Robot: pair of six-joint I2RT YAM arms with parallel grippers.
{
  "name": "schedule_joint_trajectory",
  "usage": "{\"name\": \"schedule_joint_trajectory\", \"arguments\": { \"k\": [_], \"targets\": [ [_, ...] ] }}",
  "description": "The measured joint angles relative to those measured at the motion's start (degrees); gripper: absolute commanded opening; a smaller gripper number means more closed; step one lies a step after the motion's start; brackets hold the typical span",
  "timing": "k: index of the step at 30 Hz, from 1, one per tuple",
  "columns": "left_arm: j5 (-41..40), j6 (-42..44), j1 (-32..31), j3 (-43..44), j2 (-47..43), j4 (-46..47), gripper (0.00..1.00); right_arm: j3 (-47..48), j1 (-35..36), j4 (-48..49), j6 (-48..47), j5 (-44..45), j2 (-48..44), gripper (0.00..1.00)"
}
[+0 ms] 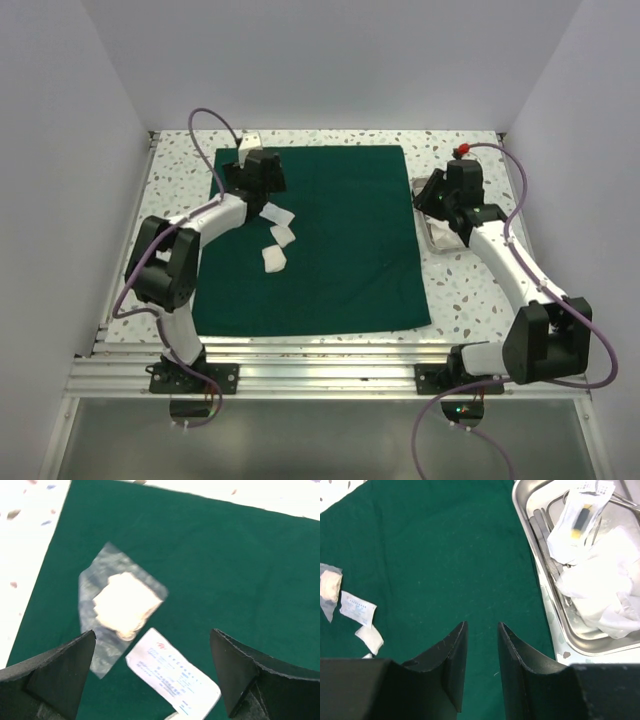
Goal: Prepare the surgical pack
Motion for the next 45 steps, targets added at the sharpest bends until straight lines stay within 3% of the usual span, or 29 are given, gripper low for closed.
{"name": "schedule_joint_trajectory", "arguments": {
  "k": [6,11,18,22,37,45],
  "targets": [
    [-1.0,-11.9,4.8,1.3,2.5,-7.2,0.97,0.0,1.4,0.3,0.0,0.0,1.1,0.35],
    [-0.8,-16.7,7.8,1.5,3.8,-9.8,0.9,0.0,1.7,0.7,0.0,0.1,1.2,0.35],
    [1.4,-17.9,9.3,4.0,8.7,-10.1,0.65,0.0,2.2,1.2,0.0,0.2,2.0,0.35],
    [2.4,-18.5,9.4,4.6,10.3,-10.1,0.6,0.0,2.4,1.3,0.0,0.2,2.0,0.36],
    [2.7,-19.5,9.9,5.4,11.1,-10.5,0.66,0.0,2.5,1.4,0.0,0.2,2.9,0.36],
    [2.9,-21.5,9.9,10.1,12.9,-14.5,0.57,0.0,2.6,1.4,0.0,0.2,2.9,0.36]
  ]
}}
